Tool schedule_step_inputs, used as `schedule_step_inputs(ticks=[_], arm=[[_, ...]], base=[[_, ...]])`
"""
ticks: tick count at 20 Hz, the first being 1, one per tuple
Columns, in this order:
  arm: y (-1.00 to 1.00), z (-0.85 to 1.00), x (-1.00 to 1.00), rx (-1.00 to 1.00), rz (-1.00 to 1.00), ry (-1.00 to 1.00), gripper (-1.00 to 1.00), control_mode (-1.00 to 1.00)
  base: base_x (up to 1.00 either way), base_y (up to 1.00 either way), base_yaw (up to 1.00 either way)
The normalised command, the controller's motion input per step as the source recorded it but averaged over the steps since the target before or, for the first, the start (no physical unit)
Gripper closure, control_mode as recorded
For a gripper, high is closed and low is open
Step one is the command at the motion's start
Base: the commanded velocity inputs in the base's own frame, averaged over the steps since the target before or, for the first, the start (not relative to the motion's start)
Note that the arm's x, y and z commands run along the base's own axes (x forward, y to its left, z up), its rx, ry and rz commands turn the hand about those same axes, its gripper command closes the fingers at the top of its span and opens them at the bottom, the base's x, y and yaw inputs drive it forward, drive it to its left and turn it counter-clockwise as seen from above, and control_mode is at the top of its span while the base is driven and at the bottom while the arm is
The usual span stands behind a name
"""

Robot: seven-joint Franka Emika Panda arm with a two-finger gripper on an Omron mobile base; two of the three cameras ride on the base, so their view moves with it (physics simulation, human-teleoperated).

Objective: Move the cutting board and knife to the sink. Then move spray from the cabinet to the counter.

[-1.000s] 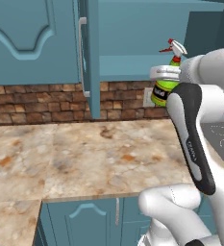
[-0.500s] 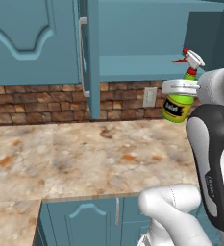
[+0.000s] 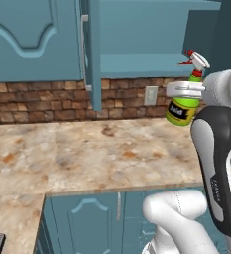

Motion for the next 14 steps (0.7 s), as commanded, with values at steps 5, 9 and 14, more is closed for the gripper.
schedule_step_inputs(ticks=[5, 9, 14], arm=[[0.0, 0.0, 0.0, 0.0, 0.0, 0.0, 1.0, 1.0], [0.0, 0.0, 0.0, 0.0, 0.0, 0.0, 1.0, 1.0], [0.0, 0.0, 0.0, 0.0, 0.0, 0.0, 1.0, 1.0]], base=[[-1.0, 0.0, -0.04], [-0.98, 0.03, 0.37], [-0.46, -0.27, 0.87]])
